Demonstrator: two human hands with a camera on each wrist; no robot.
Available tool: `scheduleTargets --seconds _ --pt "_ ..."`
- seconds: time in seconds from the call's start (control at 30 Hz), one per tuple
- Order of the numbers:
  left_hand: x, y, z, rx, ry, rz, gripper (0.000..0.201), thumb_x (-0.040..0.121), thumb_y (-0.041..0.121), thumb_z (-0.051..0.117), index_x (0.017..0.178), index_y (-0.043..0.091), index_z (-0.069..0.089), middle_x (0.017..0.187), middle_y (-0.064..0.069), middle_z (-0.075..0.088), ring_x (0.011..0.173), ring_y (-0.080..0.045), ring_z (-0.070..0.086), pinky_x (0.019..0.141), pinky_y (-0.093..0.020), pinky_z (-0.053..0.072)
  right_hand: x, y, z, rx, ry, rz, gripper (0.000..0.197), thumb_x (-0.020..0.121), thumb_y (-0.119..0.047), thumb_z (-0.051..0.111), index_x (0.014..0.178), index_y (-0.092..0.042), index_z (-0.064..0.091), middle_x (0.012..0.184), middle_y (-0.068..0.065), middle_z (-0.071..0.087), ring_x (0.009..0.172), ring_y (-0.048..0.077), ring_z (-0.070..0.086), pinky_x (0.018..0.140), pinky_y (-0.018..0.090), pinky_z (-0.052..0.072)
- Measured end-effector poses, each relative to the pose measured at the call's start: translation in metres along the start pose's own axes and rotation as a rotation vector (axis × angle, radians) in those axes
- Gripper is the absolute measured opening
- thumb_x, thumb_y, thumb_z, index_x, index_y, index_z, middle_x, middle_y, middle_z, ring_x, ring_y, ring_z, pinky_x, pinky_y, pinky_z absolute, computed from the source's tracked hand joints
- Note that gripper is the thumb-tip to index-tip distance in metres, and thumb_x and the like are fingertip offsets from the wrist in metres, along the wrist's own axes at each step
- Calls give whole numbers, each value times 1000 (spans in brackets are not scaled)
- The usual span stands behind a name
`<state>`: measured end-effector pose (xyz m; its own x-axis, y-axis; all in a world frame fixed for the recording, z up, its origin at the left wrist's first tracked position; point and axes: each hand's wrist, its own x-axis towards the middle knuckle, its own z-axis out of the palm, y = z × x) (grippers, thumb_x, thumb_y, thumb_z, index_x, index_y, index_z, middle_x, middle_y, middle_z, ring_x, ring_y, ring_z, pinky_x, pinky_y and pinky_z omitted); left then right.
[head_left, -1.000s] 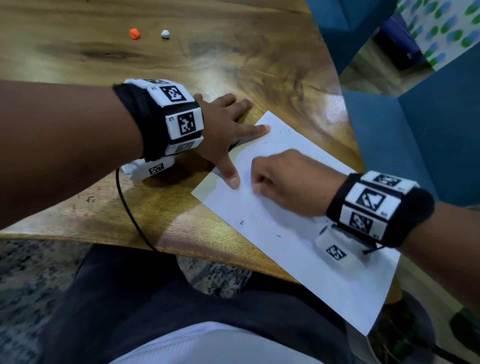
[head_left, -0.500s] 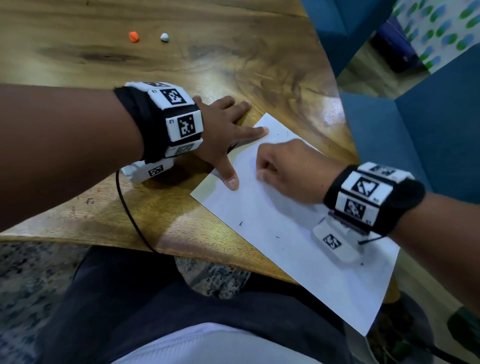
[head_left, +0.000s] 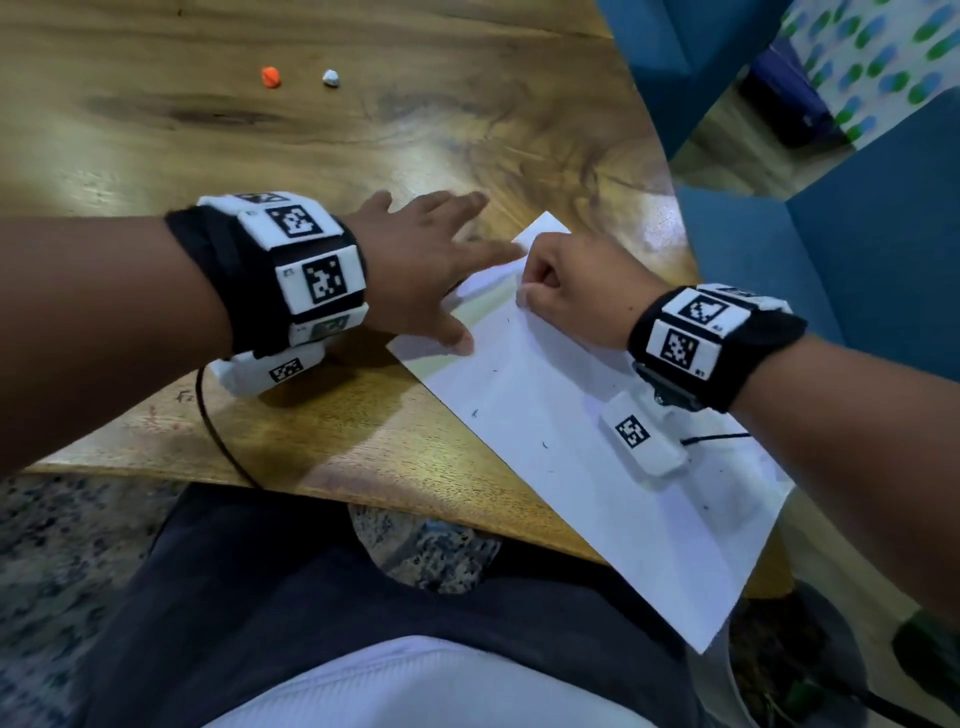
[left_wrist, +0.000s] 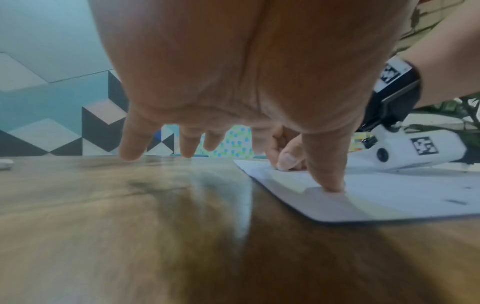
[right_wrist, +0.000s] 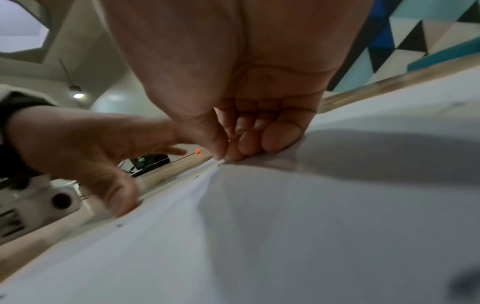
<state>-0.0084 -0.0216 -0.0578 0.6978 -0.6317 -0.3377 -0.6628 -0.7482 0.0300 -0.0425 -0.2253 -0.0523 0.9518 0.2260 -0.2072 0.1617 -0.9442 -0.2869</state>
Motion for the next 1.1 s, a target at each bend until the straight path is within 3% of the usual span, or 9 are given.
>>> scheduleTargets --seconds 0.07,0.17,0.3,0.4,0.53,0.8,0.87,1.0,1.1 --pt "-10 1 6 -1 -48 -21 102 73 88 52 156 54 3 170 -3 -16 157 -26 -7 117 -66 20 3 2 1 7 0 30 9 90 -31 58 85 -23 58 86 -3 65 85 20 60 76 38 52" --pt "-17 7 14 -1 -110 -52 120 58 102 42 155 52 -9 169 -2 -17 156 -27 -12 115 -70 18 3 -1 1 -28 7 32 10 91 -30 56 89 -20 58 86 -1 64 85 21 59 76 38 52" --pt "-18 10 15 24 -107 -47 133 47 106 41 154 49 -14 169 -2 -16 156 -29 -11 110 -74 24 -8 -14 4 -91 -21 0 10 93 -29 52 95 -20 57 88 2 62 86 25 58 72 36 49" --pt "-19 10 15 21 -121 -46 136 47 105 45 154 48 -15 169 -3 -20 156 -31 -13 109 -76 24 -32 -31 11 -95 -114 -139 13 94 -30 53 102 -20 57 89 4 65 86 26 60 75 41 51" --pt "-19 10 15 40 -137 -46 138 47 105 43 154 45 -20 168 -4 -24 155 -32 -15 109 -77 23 -55 -45 18 -88 -250 -337 14 96 -32 55 99 -19 60 88 0 67 82 22 59 73 41 49" --pt "-19 11 14 4 -133 -45 133 48 103 49 149 52 -21 168 -5 -22 156 -32 -14 108 -79 22 -1 -23 7 -70 -44 -73 11 92 -33 57 92 -22 57 91 3 64 87 26 62 76 39 53" --pt "-20 10 14 -7 -138 -49 132 48 103 50 149 53 -19 168 -4 -22 156 -31 -15 109 -79 21 -10 -28 10 -44 -69 -120 8 91 -32 57 90 -25 56 90 4 65 85 26 62 77 41 53" --pt "-20 10 15 13 -142 -49 137 47 104 45 154 47 -18 168 -3 -25 155 -31 -16 109 -77 22 -55 -41 19 -71 -223 -354 13 94 -31 56 95 -19 60 85 0 67 79 23 59 73 41 50" --pt "-20 10 16 10 -153 -54 138 46 105 44 154 47 -19 167 -3 -27 155 -30 -17 110 -77 20 -66 -39 19 -97 -284 -409 16 96 -34 55 96 -19 60 82 -3 67 76 20 59 71 40 50"
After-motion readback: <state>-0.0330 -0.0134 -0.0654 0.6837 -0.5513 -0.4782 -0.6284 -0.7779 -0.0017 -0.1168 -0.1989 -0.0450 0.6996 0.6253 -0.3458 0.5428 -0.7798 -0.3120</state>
